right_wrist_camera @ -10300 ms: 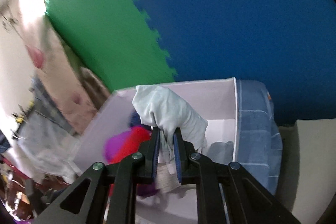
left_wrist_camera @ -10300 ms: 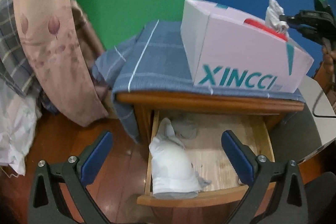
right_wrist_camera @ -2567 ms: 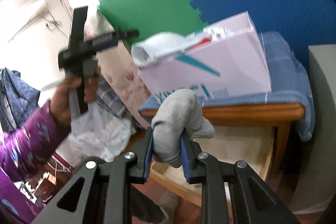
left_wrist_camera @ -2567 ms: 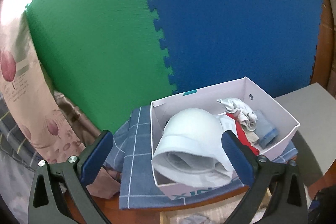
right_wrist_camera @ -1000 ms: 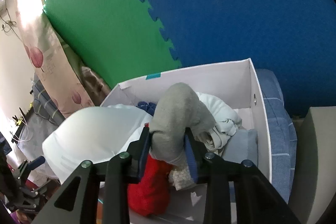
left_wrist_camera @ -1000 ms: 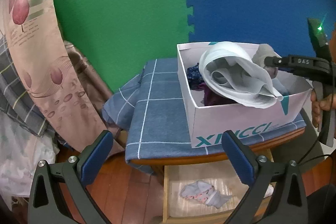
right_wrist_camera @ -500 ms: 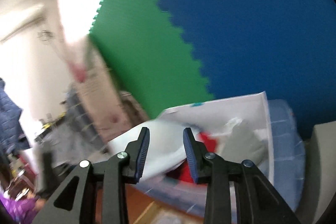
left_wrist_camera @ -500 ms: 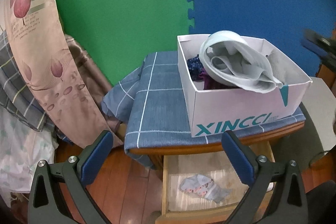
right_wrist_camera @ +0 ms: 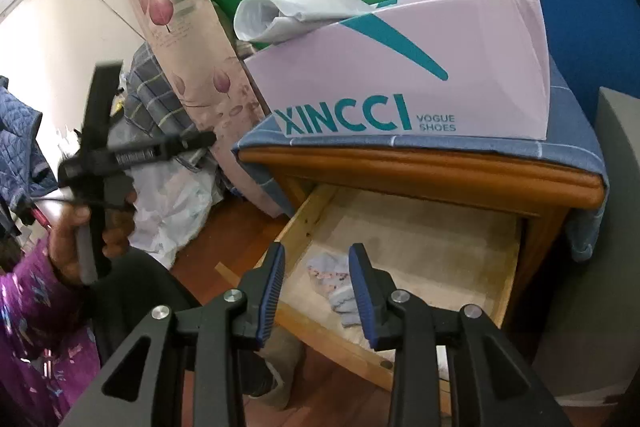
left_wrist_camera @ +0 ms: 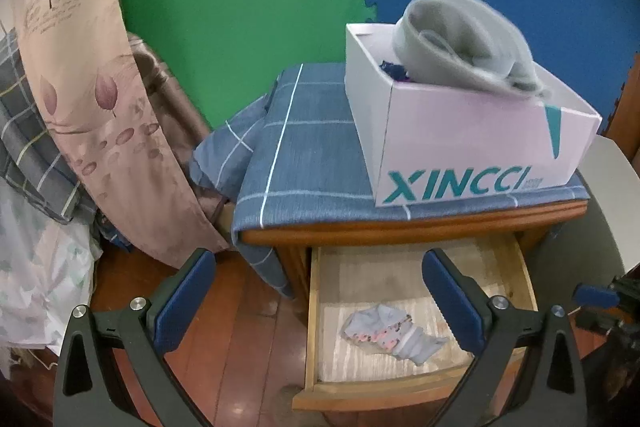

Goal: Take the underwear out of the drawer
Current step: 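Move the right gripper back into the drawer toward the floral light blue underwear, then grasp the floral light blue underwear with the right gripper, then lift the floral underwear out with the right gripper while the left reaches to the white rolled sock, then grasp the white rolled sock with the left gripper and lift it, then carry the white sock over the box with the left gripper while the right holds the floral underwear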

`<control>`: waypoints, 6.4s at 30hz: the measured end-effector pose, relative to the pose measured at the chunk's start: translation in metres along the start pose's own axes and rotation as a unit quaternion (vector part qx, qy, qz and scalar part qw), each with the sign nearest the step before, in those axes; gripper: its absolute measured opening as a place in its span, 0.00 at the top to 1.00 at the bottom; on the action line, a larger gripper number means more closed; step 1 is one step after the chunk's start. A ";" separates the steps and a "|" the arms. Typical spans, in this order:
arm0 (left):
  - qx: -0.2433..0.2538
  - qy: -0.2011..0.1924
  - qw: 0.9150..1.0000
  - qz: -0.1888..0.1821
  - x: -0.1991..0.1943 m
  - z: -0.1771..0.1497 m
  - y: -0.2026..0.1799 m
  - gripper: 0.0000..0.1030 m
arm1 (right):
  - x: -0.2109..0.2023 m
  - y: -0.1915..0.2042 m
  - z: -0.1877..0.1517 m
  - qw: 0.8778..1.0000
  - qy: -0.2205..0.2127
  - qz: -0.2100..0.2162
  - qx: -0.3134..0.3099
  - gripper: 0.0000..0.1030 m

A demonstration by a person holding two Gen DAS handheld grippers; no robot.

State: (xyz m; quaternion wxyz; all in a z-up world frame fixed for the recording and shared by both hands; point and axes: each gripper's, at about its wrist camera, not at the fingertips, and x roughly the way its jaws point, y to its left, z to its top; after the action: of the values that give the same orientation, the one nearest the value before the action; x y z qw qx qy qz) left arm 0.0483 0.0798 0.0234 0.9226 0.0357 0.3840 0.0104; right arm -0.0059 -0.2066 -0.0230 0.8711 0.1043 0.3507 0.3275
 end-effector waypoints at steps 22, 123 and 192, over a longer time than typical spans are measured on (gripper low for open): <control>0.002 0.039 0.999 -0.003 0.036 -0.030 0.005 0.00 | 0.057 0.001 -0.009 0.997 0.075 -0.007 0.021 0.54; 0.021 0.420 0.882 -0.210 0.198 -0.105 -0.211 0.01 | -0.098 -0.088 -0.016 0.989 -0.042 0.034 0.140 0.84; -0.015 -0.050 0.983 -0.177 -0.103 0.053 -0.096 0.80 | -0.119 -0.060 -0.009 0.983 -0.125 0.079 0.105 0.84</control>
State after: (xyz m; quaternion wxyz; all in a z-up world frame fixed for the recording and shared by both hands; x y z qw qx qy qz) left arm 0.0122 -0.0236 0.1262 0.9283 -0.0461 0.3376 -0.1489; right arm -0.0466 -0.3294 0.0103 0.8640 0.2623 0.2619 0.3409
